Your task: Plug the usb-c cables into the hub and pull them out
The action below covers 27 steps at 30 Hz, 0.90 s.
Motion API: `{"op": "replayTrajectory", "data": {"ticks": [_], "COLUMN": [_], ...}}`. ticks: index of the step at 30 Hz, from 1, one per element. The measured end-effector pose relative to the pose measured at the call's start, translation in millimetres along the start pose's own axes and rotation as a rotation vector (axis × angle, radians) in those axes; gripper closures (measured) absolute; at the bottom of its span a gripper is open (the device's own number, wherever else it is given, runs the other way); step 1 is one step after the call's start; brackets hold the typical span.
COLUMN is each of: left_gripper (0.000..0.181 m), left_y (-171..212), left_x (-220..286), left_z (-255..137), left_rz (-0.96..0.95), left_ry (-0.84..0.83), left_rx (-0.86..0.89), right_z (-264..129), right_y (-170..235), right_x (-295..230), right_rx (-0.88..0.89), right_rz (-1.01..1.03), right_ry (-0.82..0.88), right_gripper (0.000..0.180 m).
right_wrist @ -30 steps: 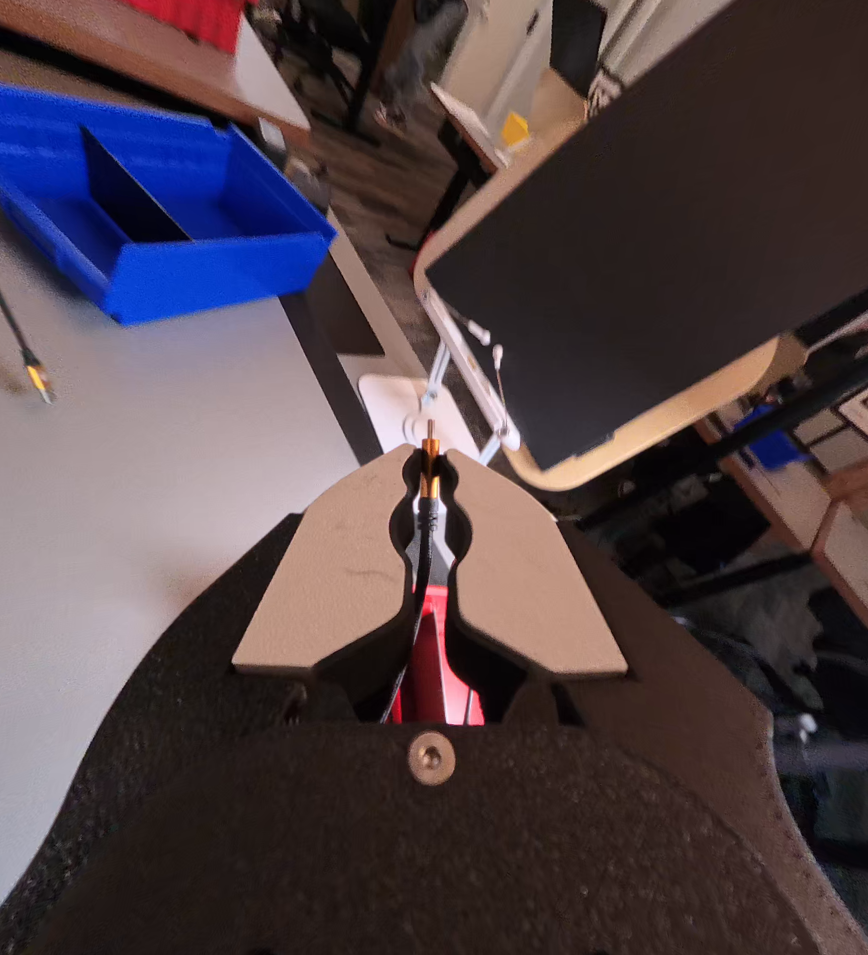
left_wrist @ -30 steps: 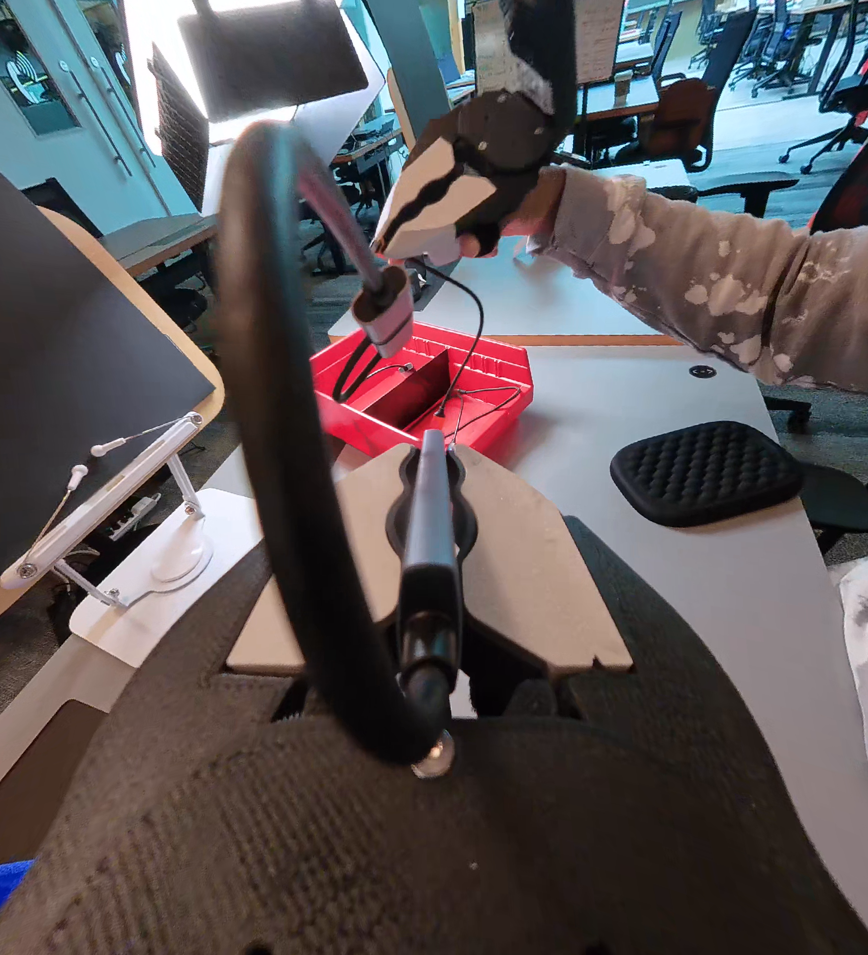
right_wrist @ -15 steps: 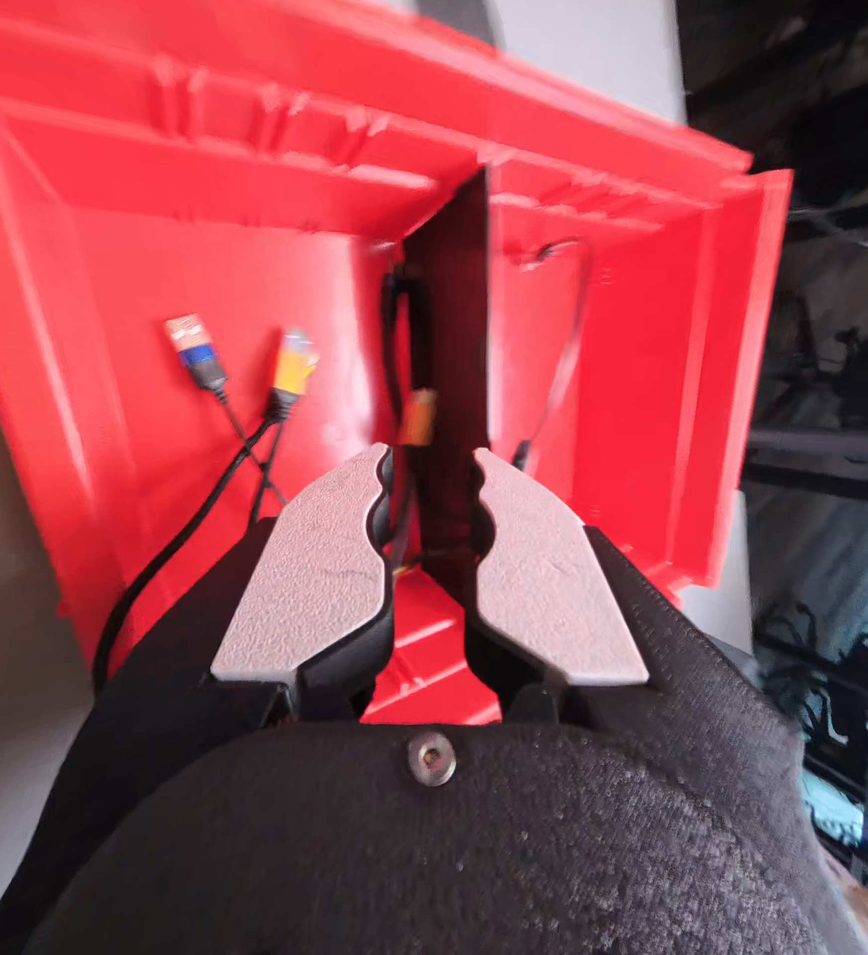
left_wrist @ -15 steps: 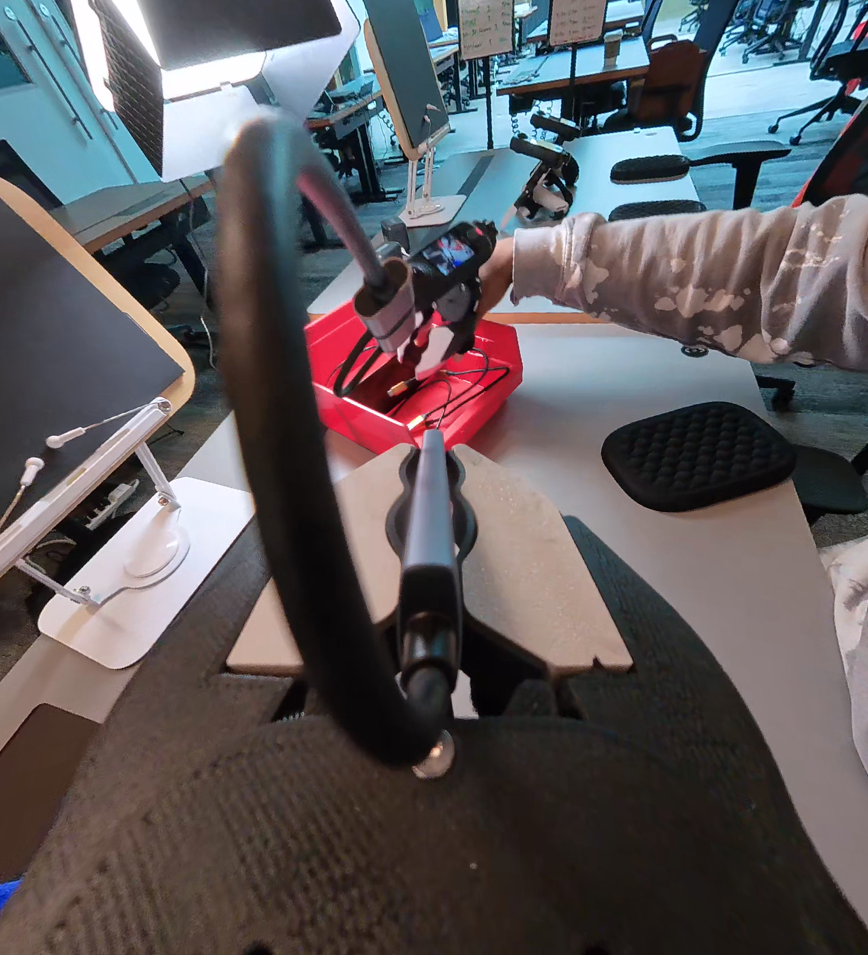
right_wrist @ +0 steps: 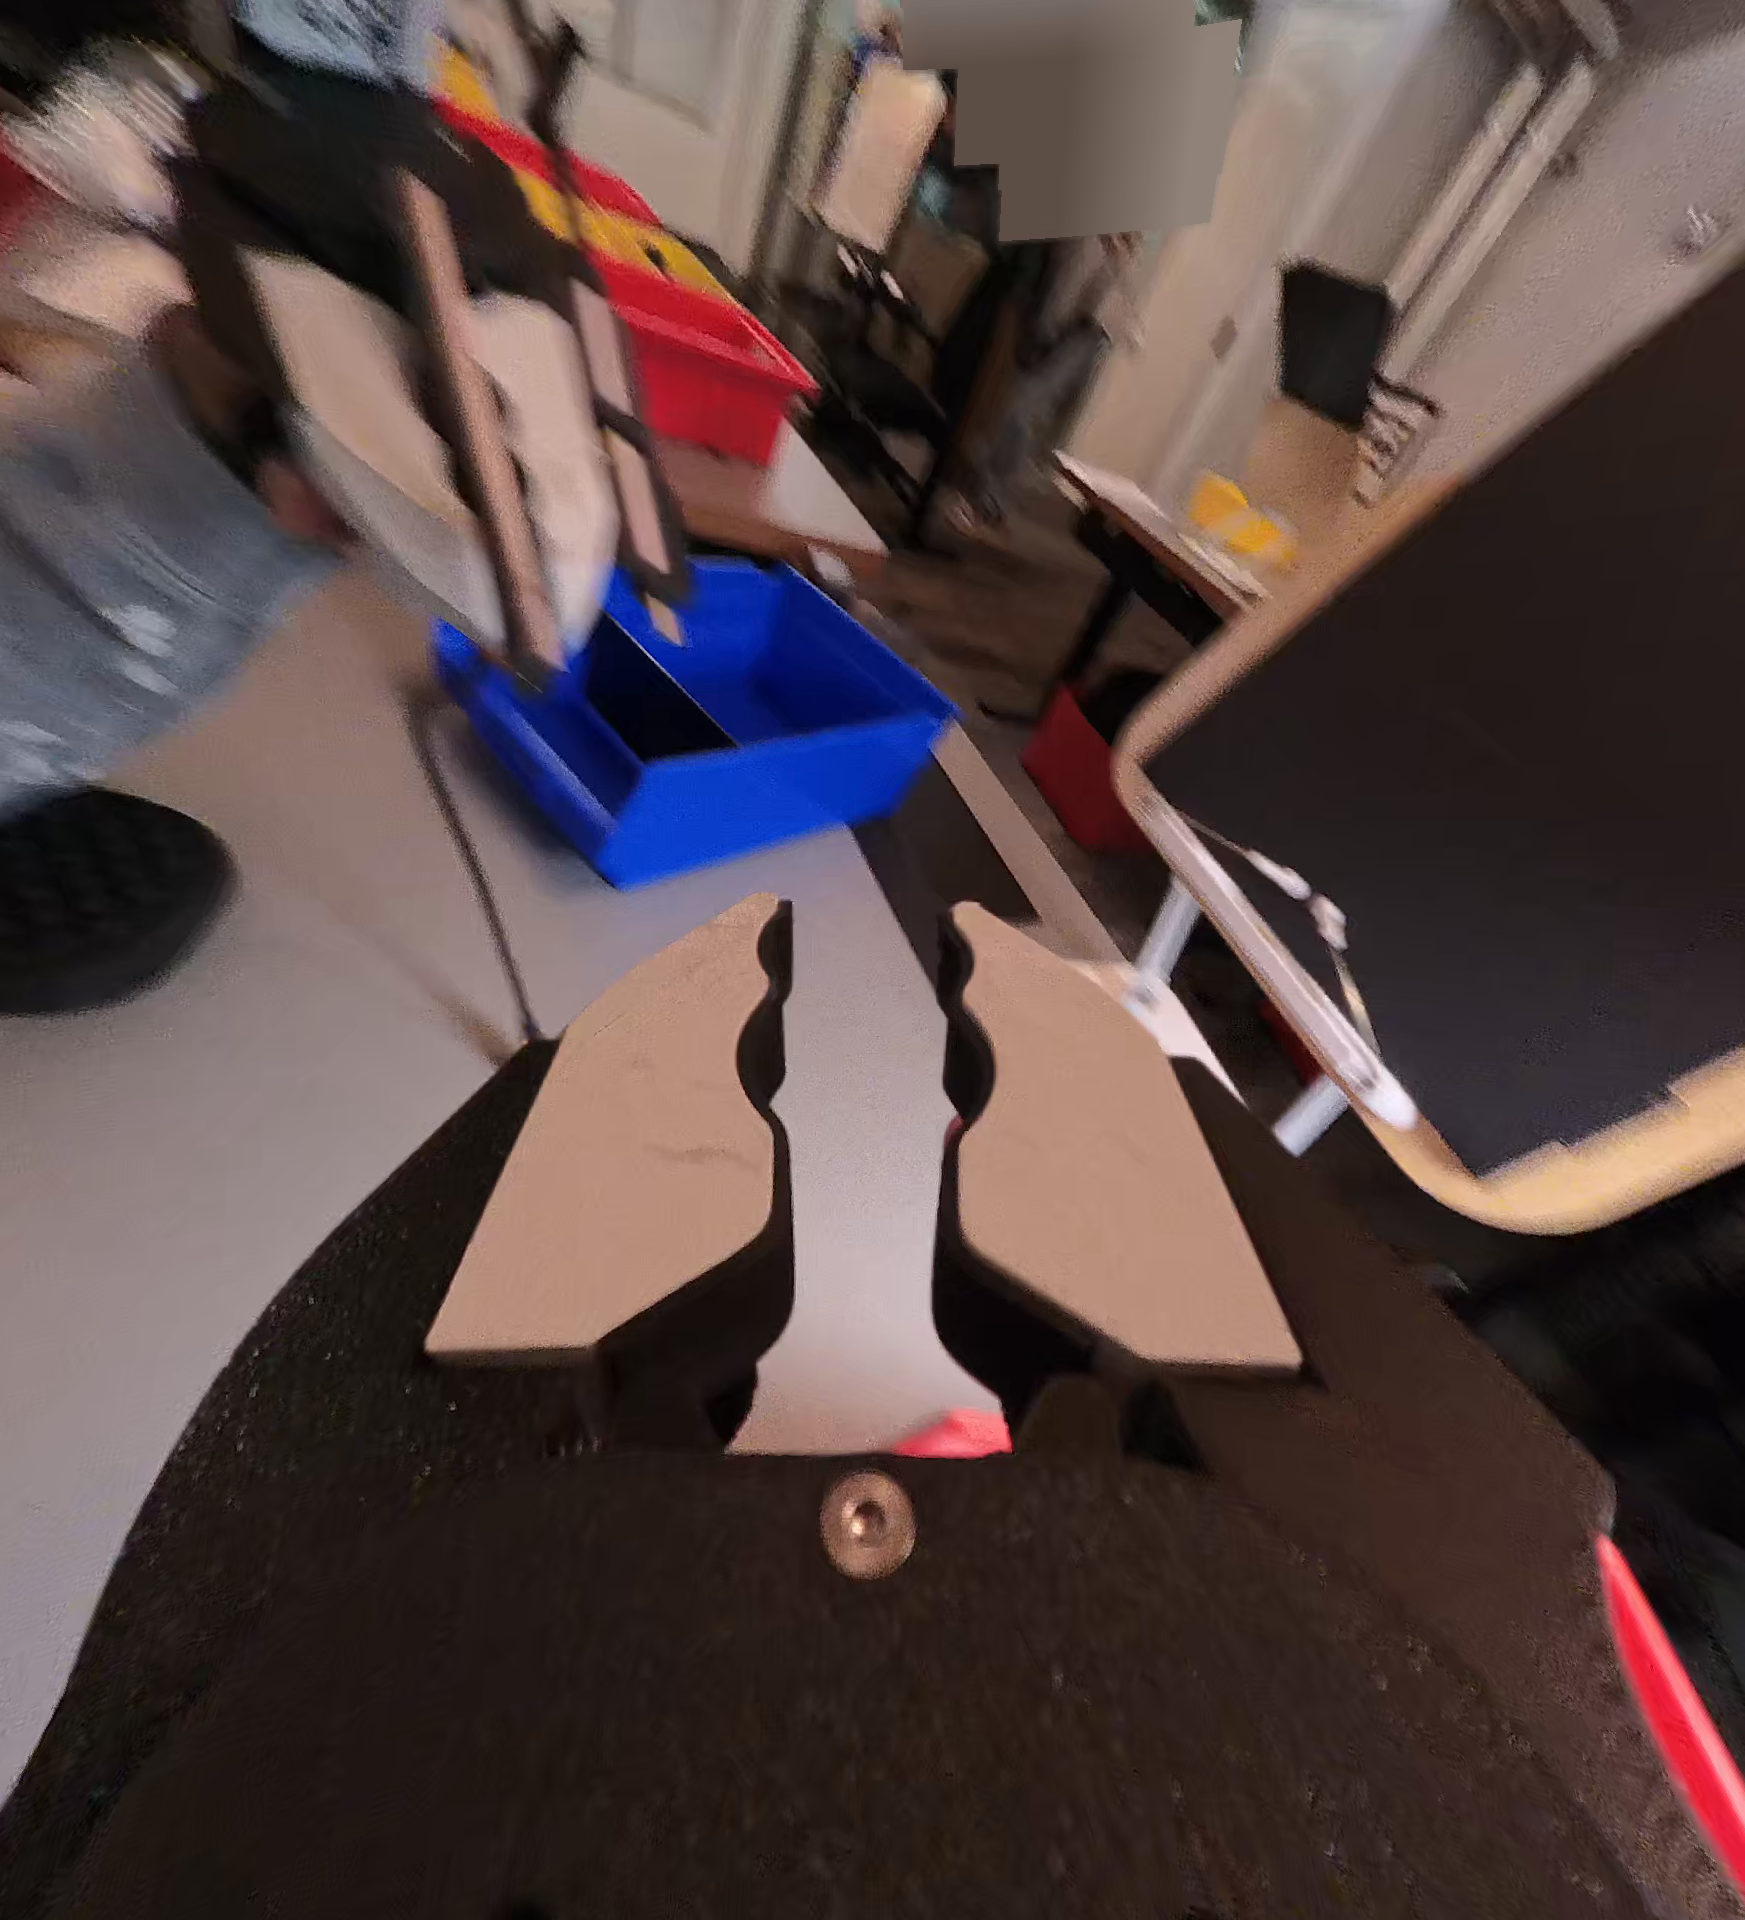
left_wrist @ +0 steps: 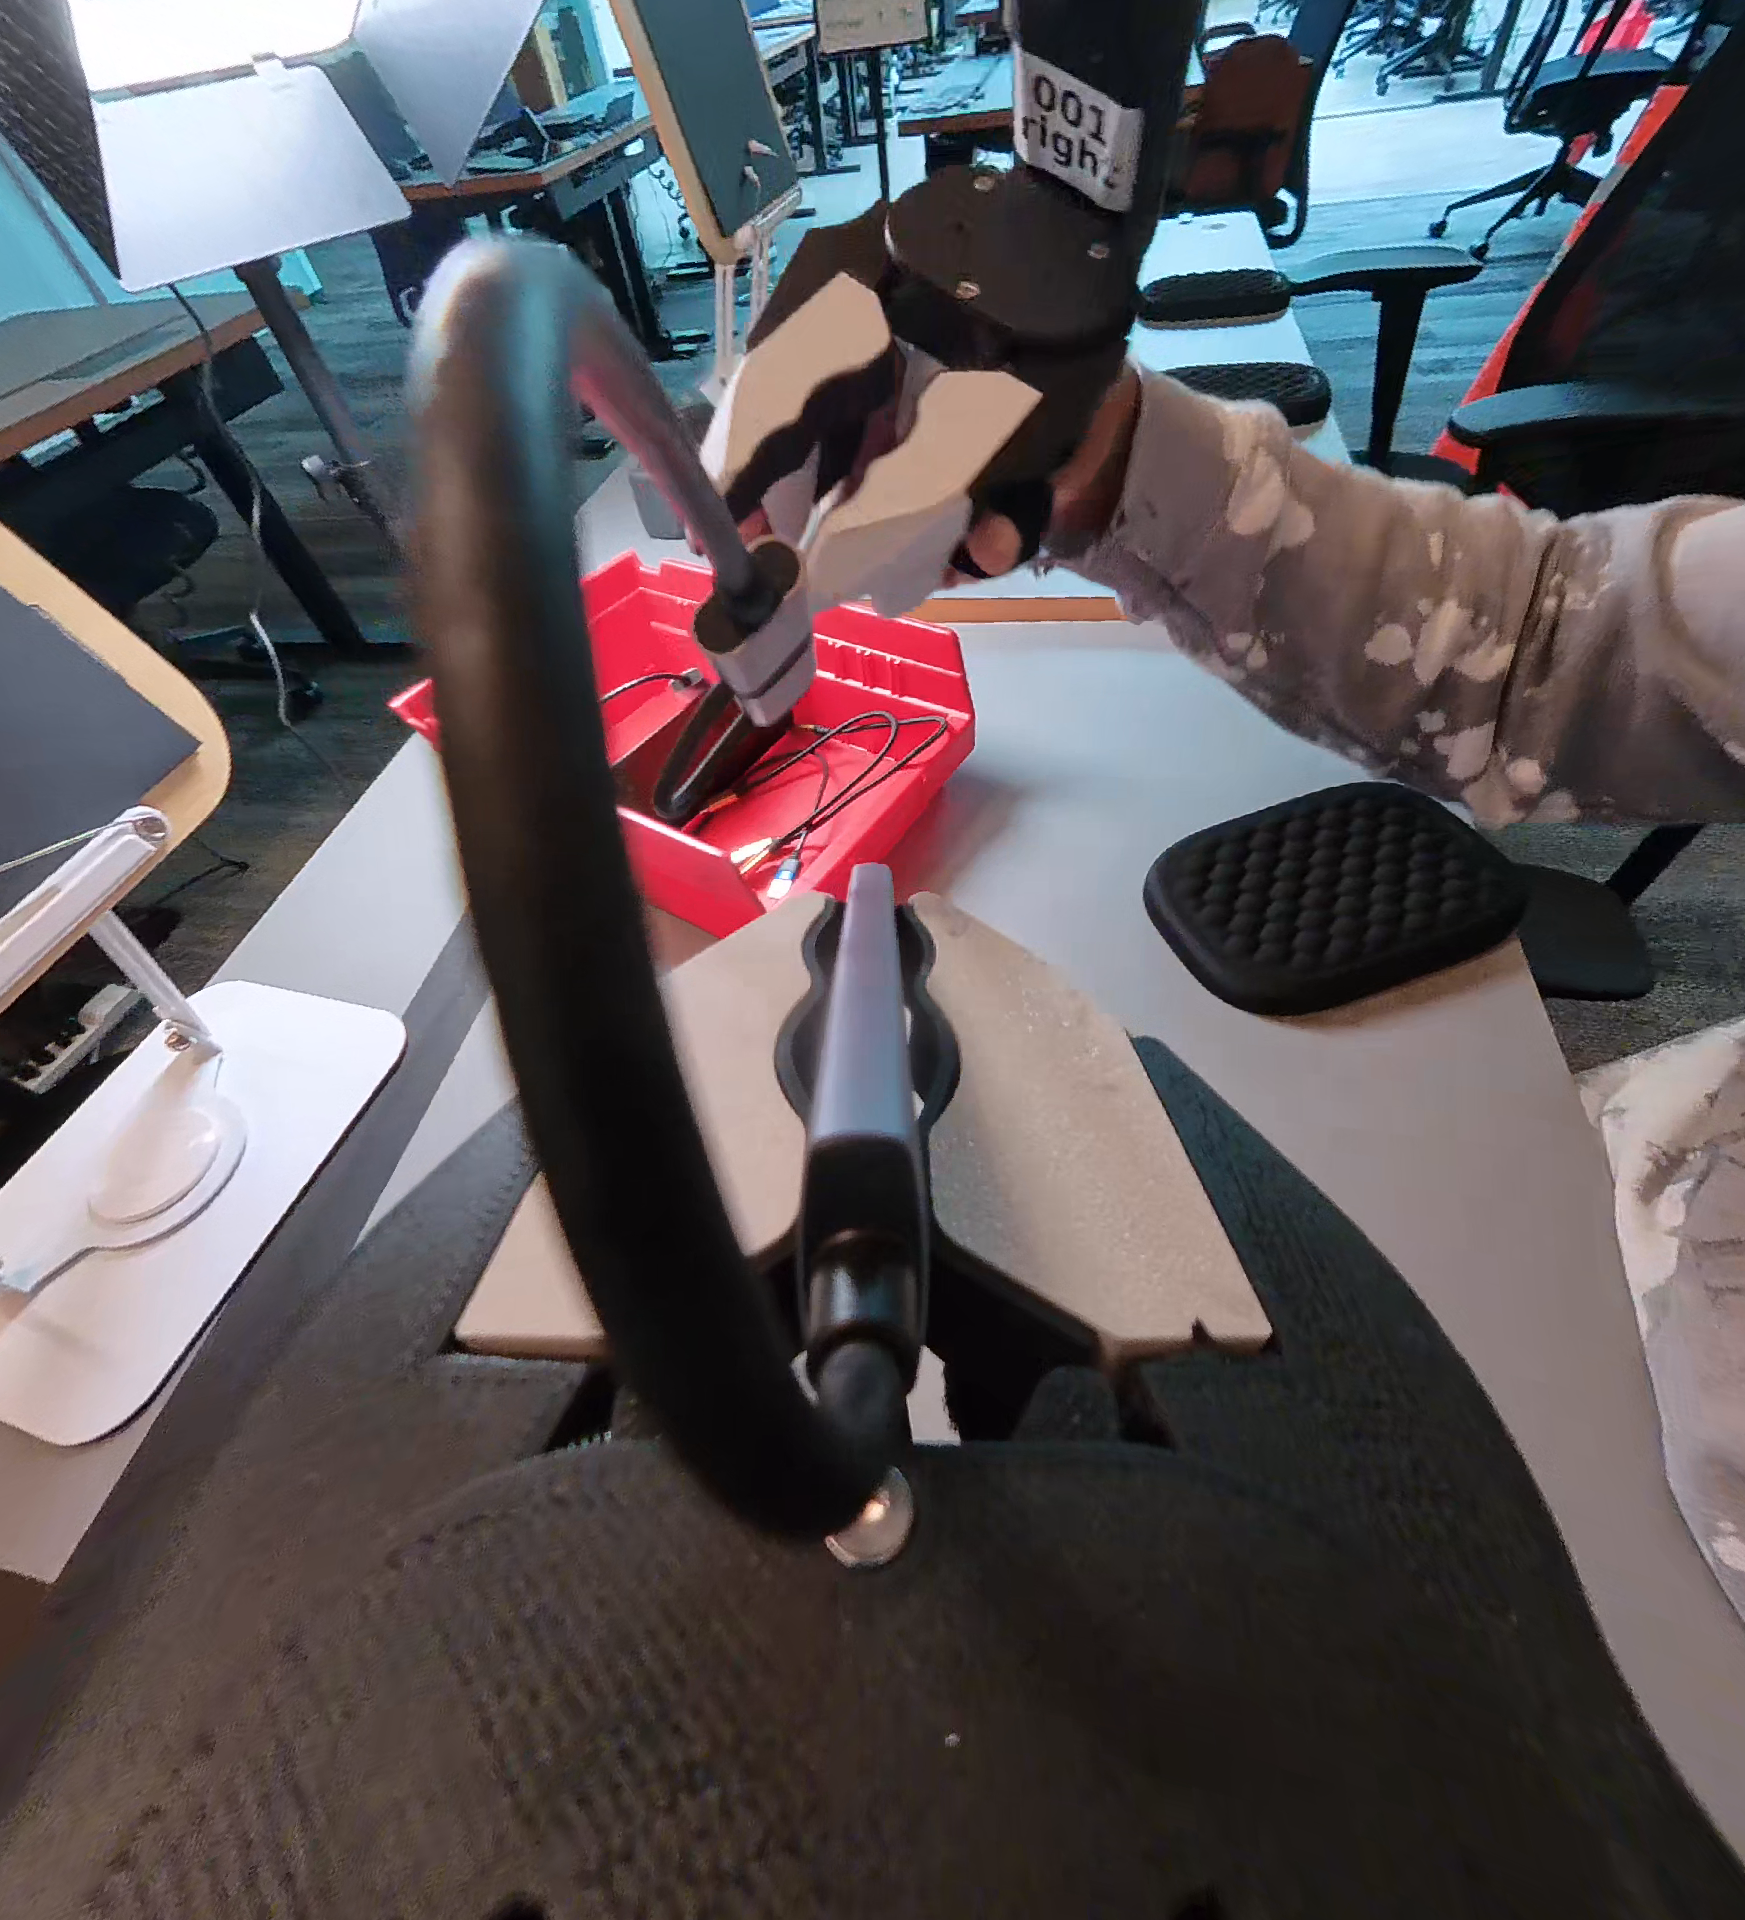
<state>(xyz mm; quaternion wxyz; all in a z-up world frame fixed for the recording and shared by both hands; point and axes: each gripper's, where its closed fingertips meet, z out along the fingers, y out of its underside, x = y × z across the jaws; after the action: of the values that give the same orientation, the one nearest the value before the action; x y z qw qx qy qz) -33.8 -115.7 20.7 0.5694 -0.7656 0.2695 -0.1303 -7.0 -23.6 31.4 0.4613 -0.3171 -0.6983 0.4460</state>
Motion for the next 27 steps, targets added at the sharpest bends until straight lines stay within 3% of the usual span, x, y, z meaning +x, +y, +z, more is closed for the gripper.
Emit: {"op": "replayTrajectory", "data": {"ticks": [4, 7, 10, 16, 22, 27], "left_gripper": [0.17, 0.17, 0.17, 0.17, 0.169, 0.141], "left_y": [7.2, 10.5, 0.5, -24.8, -36.3, -24.1], "left_x": [5.9, 7.6, 9.4, 20.4, 31.5, 14.5], "left_z": [8.4, 15.3, 17.8, 17.2, 17.6, -1.7], "left_rz": [0.015, 0.024, 0.01, -0.024, -0.061, -0.069], "left_ry": [0.019, 0.026, 0.046, 0.137, 0.23, 0.168], "left_rx": [-0.046, -0.056, 0.02, 0.224, 0.335, 0.235], "right_z": [17.2, 26.0, 32.0, 34.8, 27.4, 7.3], "right_y": [-29.1, -31.5, -19.9, -33.0, -44.6, -41.4], "right_x": [-38.8, -49.9, -57.7, -73.9, -82.1, -65.4], "right_rx": [0.142, 0.11, 0.043, 0.215, 0.308, 0.261], "right_rz": [-0.028, -0.086, -0.102, 0.073, 0.106, 0.07], "right_ry": [-0.049, -0.038, -0.061, -0.203, -0.265, -0.214], "right_gripper": [0.155, 0.159, 0.155, 0.158, 0.17, 0.171]}}
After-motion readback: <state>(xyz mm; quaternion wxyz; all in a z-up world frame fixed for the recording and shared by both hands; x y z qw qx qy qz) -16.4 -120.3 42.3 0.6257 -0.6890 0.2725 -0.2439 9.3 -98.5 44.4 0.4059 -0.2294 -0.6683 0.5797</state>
